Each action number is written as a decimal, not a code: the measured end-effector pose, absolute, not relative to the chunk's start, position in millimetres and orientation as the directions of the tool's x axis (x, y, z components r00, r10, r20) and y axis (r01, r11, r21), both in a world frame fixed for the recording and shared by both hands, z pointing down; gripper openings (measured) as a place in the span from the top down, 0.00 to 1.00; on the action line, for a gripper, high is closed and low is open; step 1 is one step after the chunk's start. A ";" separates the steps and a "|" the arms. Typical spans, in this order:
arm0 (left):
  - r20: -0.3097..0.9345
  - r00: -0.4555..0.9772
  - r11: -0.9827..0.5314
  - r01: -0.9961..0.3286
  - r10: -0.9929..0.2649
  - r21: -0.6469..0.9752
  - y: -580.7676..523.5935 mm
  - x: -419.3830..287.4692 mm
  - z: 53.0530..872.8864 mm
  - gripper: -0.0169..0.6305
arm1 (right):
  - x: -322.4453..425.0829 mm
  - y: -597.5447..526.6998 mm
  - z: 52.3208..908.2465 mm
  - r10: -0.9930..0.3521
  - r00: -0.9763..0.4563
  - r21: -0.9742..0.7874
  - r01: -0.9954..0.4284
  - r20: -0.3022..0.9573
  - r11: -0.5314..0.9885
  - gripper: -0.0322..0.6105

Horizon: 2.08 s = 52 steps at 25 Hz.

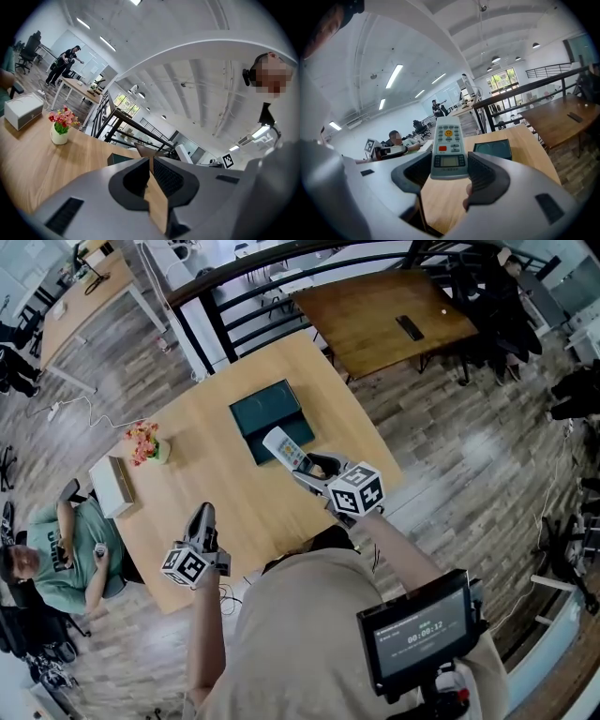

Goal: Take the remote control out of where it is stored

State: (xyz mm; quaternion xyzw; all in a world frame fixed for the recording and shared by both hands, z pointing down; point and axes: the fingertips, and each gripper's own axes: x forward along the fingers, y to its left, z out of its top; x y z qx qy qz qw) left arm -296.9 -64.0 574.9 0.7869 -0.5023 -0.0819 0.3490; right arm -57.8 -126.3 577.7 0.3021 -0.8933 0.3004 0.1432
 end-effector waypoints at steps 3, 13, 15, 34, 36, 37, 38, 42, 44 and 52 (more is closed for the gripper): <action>0.236 0.472 -0.233 -0.737 -0.850 0.635 -62.5 -296.0 583.0 0.96 | -54.4 -128.2 586.4 -0.447 -0.772 -0.435 -0.628 0.452 0.645 0.57; 0.291 0.453 -0.178 -0.744 -0.842 0.644 -48.4 -298.1 615.3 0.96 | -58.2 -119.9 626.5 -0.411 -0.748 -0.368 -0.632 0.521 0.682 0.57; 0.304 0.449 -0.162 -0.743 -0.840 0.649 -45.5 -299.3 624.0 0.96 | -59.7 -118.2 638.5 -0.402 -0.742 -0.355 -0.630 0.536 0.691 0.57; 0.429 0.455 -0.096 -0.766 -0.781 0.636 -39.8 -273.9 684.5 0.96 | -55.2 -118.5 739.7 -0.294 -0.693 -0.343 -0.624 0.659 0.702 0.57; 0.440 0.455 -0.091 -0.768 -0.774 0.634 -39.6 -272.6 689.4 0.96 | -55.2 -118.2 751.0 -0.279 -0.685 -0.342 -0.623 0.673 0.703 0.57; 0.444 0.456 -0.089 -0.768 -0.772 0.634 -39.4 -271.4 691.9 0.96 | -54.7 -118.0 756.7 -0.271 -0.682 -0.346 -0.623 0.679 0.702 0.57; 0.448 0.456 -0.087 -0.769 -0.769 0.634 -39.1 -269.9 694.2 0.96 | -53.9 -117.9 762.5 -0.262 -0.680 -0.351 -0.623 0.685 0.699 0.57; 0.462 0.455 -0.072 -0.768 -0.762 0.637 -37.7 -262.7 703.7 0.96 | -48.0 -117.5 784.3 -0.232 -0.672 -0.367 -0.623 0.704 0.691 0.57; 0.471 0.449 -0.058 -0.768 -0.759 0.638 -37.6 -262.1 708.8 0.96 | -45.5 -118.8 794.2 -0.221 -0.668 -0.374 -0.625 0.711 0.685 0.57; 0.514 0.420 0.001 -0.774 -0.748 0.634 -31.0 -272.3 729.2 0.96 | -36.3 -122.8 835.2 -0.191 -0.621 -0.355 -0.643 0.760 0.678 0.57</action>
